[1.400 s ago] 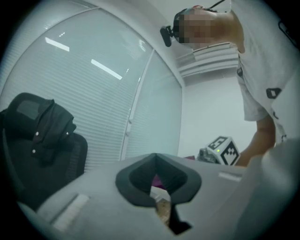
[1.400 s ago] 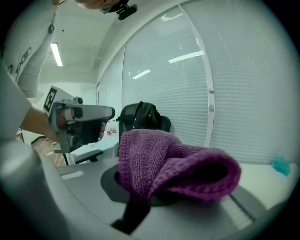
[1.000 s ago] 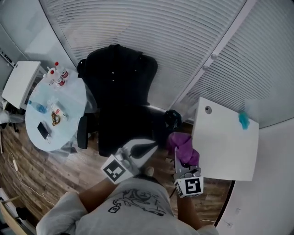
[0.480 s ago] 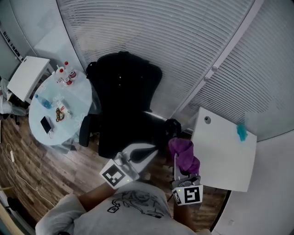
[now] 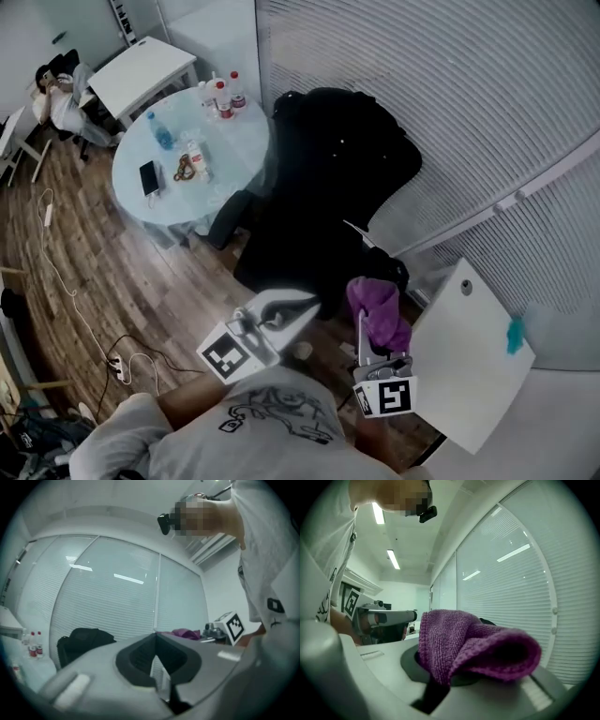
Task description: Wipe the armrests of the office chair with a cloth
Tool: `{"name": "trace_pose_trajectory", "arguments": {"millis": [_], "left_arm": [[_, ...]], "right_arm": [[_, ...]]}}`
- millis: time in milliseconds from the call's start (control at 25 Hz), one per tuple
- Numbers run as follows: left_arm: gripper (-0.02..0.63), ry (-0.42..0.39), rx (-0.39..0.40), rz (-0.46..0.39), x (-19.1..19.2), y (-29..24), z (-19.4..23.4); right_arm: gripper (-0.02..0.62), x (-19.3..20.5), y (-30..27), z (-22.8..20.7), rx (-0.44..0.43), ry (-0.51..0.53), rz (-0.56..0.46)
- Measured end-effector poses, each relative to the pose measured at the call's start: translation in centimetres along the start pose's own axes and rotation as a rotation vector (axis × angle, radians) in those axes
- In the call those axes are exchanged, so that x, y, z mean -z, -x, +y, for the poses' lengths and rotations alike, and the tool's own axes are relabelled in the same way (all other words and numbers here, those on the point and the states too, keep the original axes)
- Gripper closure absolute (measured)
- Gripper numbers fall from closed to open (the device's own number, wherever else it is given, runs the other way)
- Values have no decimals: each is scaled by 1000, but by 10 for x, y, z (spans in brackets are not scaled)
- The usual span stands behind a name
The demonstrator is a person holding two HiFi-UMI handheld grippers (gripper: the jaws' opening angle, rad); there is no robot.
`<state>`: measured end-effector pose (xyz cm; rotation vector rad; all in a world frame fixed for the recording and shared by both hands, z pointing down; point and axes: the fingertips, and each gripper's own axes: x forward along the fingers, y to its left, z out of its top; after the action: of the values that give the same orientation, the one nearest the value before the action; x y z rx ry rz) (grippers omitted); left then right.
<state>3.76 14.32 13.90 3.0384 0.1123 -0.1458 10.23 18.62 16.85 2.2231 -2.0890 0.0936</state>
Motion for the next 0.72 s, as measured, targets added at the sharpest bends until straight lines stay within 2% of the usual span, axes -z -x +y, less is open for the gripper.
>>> {"name": "trace_pose_trajectory", "arguments": {"millis": [200,360,560,720], "left_arm": [[604,-18,-138,3,-2,50,22],[604,-29,-215,7,-3,85,38],[604,-47,-283,-18,-11,120,57],[604,-55,-319,-18,-14,147,73]], "right_arm": [[566,-4,-34,49,-154,29,-13],[566,-10,-50,88,-236,45,-26],[566,-12,-71,128,-311,67,-30],[566,-14,-90,153,-339,80,-28]]}}
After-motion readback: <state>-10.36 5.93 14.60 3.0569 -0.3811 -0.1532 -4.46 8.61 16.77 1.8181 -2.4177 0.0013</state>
